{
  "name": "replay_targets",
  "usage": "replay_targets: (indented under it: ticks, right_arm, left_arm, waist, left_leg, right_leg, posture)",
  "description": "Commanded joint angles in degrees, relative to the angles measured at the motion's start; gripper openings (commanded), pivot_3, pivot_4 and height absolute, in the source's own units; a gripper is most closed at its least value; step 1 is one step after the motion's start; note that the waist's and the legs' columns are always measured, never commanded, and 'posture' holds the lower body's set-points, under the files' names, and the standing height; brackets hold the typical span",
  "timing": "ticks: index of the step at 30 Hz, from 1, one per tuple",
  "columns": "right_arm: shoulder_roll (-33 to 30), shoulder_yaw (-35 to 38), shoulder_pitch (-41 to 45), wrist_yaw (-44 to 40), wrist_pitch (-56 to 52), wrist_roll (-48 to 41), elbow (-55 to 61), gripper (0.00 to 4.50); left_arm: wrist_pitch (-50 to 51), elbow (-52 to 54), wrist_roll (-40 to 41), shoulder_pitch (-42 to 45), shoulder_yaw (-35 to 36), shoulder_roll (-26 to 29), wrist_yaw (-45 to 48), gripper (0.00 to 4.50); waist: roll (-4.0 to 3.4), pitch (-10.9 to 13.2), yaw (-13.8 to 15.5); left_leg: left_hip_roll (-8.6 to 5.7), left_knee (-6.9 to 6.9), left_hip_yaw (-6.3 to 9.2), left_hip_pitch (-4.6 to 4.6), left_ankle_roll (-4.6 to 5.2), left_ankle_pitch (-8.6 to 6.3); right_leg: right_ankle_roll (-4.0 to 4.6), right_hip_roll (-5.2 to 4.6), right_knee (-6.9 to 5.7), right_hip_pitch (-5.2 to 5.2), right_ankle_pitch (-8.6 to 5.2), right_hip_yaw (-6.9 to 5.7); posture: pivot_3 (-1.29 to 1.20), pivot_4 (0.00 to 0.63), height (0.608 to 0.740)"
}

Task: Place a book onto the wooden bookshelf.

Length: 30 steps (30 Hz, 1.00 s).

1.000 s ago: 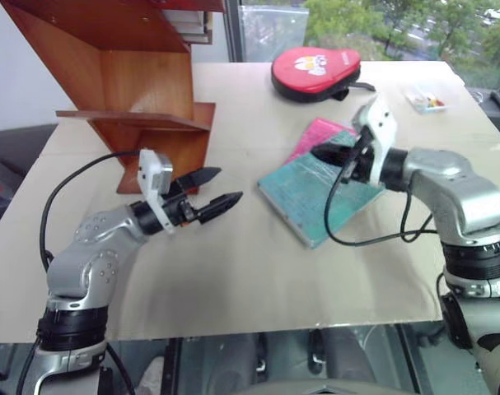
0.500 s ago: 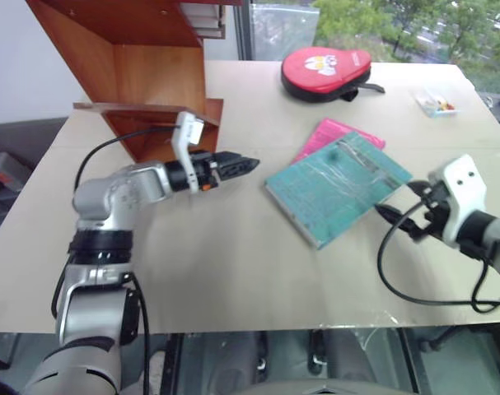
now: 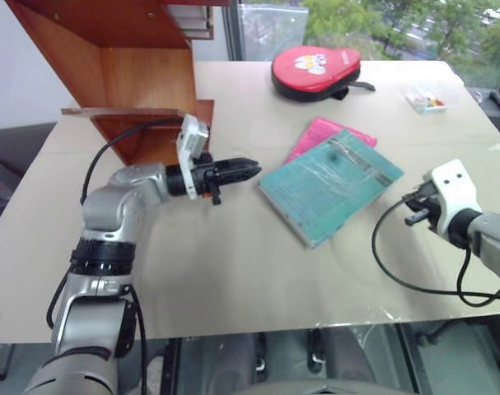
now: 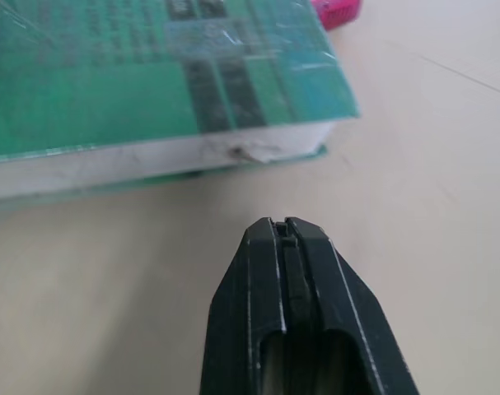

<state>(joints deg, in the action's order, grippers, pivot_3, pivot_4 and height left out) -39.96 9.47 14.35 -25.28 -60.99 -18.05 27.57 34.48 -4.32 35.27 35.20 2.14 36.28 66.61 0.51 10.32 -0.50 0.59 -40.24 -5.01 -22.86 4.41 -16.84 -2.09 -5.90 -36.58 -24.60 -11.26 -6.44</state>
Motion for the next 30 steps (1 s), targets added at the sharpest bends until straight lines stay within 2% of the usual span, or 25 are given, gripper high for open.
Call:
replay_targets:
  ticks: [1,12,17,20,24,25,26,29,30]
  right_arm:
    - [0.2,-1.98,4.72,-1.18,4.39,0.81,-4.95,0.17]
    - [1.21,-13.08,24.34,-10.44,25.16,8.15,-37.52,0.17]
    - [2.94,-15.39,32.39,-13.77,35.13,11.86,-51.32,0.17]
    - [1.85,-14.58,32.45,-15.3,37.49,12.46,-51.45,0.17]
    - [-1.92,-9.68,23.47,-16.65,34.81,9.82,-38.95,0.17]
    - [-3.03,-7.2,19.29,-16.4,32.7,8.5,-33.61,0.68]
    - [-3.74,-5.33,15.86,-16.2,30.77,7.38,-29.2,0.9]
    - [-4.2,-3.09,10.63,-15.56,27.16,5.89,-22.29,2.02]
    - [-3.76,-2.88,9.43,-14.39,26.25,6.19,-20.93,2.63]
  left_arm:
    - [-1.09,5.32,1.73,-2.33,2.86,4.37,4.54,1.13]
    - [2.19,13.47,4.15,-11.98,8.03,7.85,0.46,1.13]
    - [6.69,15.5,6.0,-14.13,9.62,8.43,-3.48,1.13]
    - [8.35,15.08,6.7,-14.13,10.18,8.1,-5.58,1.13]
    - [11.74,12.89,8.53,-11.96,10.24,7.37,-7.2,1.13]
    - [12.77,11.55,9.0,-10.72,9.96,6.96,-7.5,1.13]
    - [13.22,10.4,9.04,-9.79,9.53,6.68,-7.54,1.13]
    - [12.79,8.62,8.07,-8.64,8.32,6.32,-6.9,1.13]
    - [12.17,7.8,7.43,-8.16,7.49,6.04,-6.37,1.13]
  waist:
    - [0.0,0.0,-0.02]
    - [-0.02,0.06,-0.31]
    - [-0.02,0.07,-0.28]
    - [-0.03,0.08,-0.15]
    - [-0.03,0.08,0.48]
    - [-0.03,0.08,0.57]
    - [-0.06,0.09,0.71]
    - [-0.12,0.11,1.01]
    - [-0.12,0.11,0.81]
  left_leg:
    - [0.0,0.0,0.01,-0.01,0.0,0.0]
    - [0.0,0.0,-0.01,-0.02,0.01,0.0]
    - [0.01,0.0,0.0,-0.03,0.01,0.0]
    - [0.0,0.0,0.02,-0.06,0.01,0.0]
    - [0.0,0.02,0.16,-0.14,0.0,0.0]
    - [0.0,0.02,0.24,-0.2,0.0,0.0]
    - [0.0,0.01,0.27,-0.22,0.0,0.0]
    - [0.0,0.01,0.23,-0.16,0.0,0.0]
    - [-0.01,0.02,0.1,-0.1,0.0,0.0]
  right_leg:
    - [0.0,0.0,0.0,0.0,0.0,-0.01]
    - [0.01,0.02,0.03,-0.02,0.0,0.01]
    - [0.01,0.01,0.02,-0.02,0.01,-0.01]
    - [0.02,-0.01,0.04,-0.01,0.01,-0.02]
    - [0.03,-0.04,0.12,0.01,0.02,-0.16]
    - [0.03,-0.05,0.16,0.01,0.02,-0.22]
    - [0.03,-0.04,0.17,0.01,0.02,-0.27]
    - [0.02,-0.02,0.17,0.05,0.02,-0.28]
    - [0.0,-0.02,0.13,0.06,0.01,-0.16]
  posture:
    - [0.0,0.15,0.74]
    - [0.0,0.15,0.74]
    - [0.0,0.15,0.74]
    - [0.0,0.15,0.74]
    - [0.0,0.15,0.74]
    - [0.0,0.15,0.74]
    - [0.0,0.15,0.74]
    - [0.0,0.15,0.74]
    - [0.0,0.15,0.74]
